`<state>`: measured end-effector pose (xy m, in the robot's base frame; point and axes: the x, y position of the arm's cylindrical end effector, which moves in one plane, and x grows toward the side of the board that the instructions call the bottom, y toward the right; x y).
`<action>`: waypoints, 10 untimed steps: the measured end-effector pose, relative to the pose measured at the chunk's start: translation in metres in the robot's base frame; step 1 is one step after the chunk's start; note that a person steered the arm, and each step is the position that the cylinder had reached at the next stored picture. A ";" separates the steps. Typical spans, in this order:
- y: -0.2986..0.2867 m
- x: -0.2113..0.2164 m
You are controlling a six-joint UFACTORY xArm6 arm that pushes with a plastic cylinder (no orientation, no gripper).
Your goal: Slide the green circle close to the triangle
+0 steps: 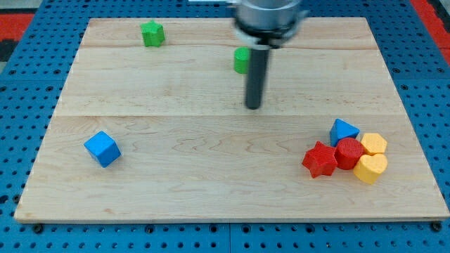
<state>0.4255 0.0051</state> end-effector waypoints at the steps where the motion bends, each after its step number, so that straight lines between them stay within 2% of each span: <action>1: -0.095 -0.014; 2: -0.113 -0.094; 3: -0.046 -0.136; 4: 0.075 -0.135; 5: 0.071 -0.080; 6: 0.029 -0.101; 7: 0.040 -0.075; 8: 0.098 -0.028; 9: 0.106 0.014; 10: 0.114 -0.023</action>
<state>0.4025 0.1193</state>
